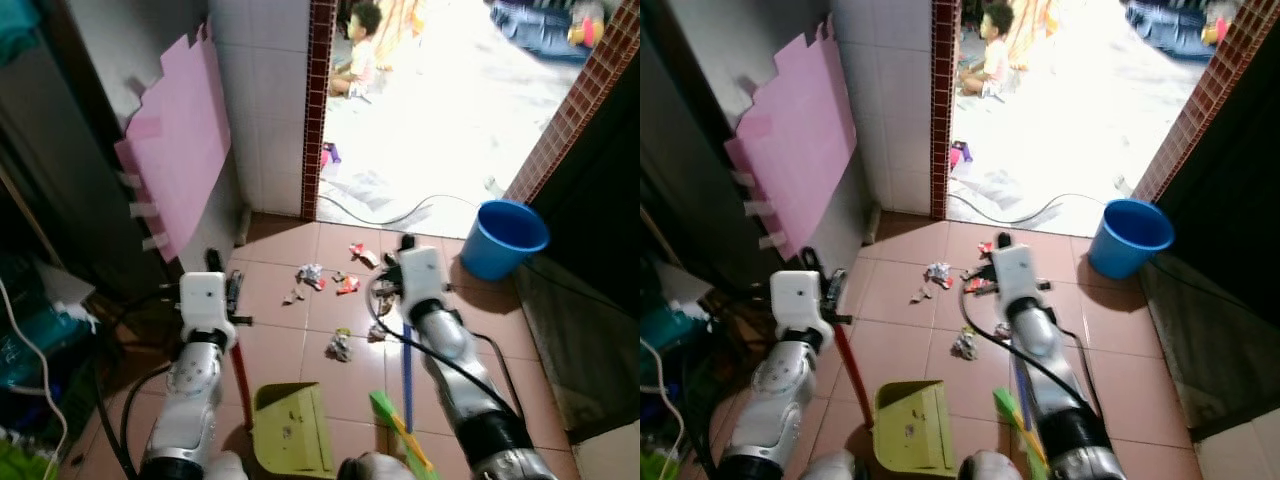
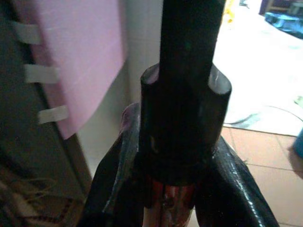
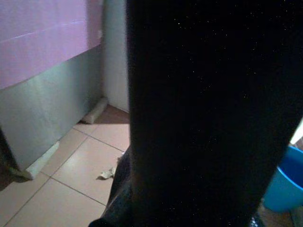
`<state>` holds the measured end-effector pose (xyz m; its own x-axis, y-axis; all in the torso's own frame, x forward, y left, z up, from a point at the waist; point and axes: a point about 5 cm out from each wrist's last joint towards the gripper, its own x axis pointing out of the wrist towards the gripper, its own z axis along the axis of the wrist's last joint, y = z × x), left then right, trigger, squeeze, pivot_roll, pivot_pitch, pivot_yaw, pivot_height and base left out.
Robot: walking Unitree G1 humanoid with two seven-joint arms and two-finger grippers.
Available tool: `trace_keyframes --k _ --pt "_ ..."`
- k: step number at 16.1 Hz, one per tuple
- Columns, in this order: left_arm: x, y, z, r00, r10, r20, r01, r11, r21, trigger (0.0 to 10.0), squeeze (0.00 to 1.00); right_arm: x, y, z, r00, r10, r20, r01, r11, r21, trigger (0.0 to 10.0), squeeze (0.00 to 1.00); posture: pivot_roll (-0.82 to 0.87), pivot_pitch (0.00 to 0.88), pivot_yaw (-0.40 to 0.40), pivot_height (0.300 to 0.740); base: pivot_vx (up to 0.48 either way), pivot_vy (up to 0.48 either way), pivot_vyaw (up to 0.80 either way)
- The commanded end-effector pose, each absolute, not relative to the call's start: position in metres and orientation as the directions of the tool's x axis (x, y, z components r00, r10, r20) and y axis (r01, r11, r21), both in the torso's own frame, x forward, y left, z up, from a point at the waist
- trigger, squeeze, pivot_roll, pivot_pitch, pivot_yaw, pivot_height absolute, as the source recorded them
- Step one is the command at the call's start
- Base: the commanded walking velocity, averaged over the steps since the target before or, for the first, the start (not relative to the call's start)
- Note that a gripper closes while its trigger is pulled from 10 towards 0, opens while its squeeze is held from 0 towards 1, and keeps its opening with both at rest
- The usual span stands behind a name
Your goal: Sweep floor
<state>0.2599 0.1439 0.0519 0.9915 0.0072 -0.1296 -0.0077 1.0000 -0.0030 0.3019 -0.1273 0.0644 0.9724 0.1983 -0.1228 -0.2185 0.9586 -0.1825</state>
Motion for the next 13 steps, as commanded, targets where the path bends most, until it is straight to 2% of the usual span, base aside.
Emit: trace_keyframes --k 1,5,13 --pt "0.264 0.143 0.062 0.998 0.007 -0.064 -0.006 1.000 0.019 10.0 0.00 0.308 -0.127 0.074 0.976 0.203 -0.079 -0.215 0.955 -0.204 10.0 0.00 0.05 0.000 -0.053 0.740 0.000 0.000 0.00" --pt "0.281 0.145 0.079 0.998 -0.061 0.005 0.060 0.988 0.140 10.0 0.00 0.314 -0.148 0.081 0.994 0.104 -0.045 -0.109 0.986 -0.124 10.0 0.00 0.01 0.000 0.013 0.740 0.000 0.000 0.00" --pt "0.288 0.137 0.080 0.995 -0.101 -0.003 0.101 0.986 0.131 10.0 0.00 0.310 -0.152 0.078 0.997 0.062 -0.039 -0.066 0.992 -0.110 10.0 0.00 0.00 0.000 0.037 0.740 0.000 0.000 0.00"
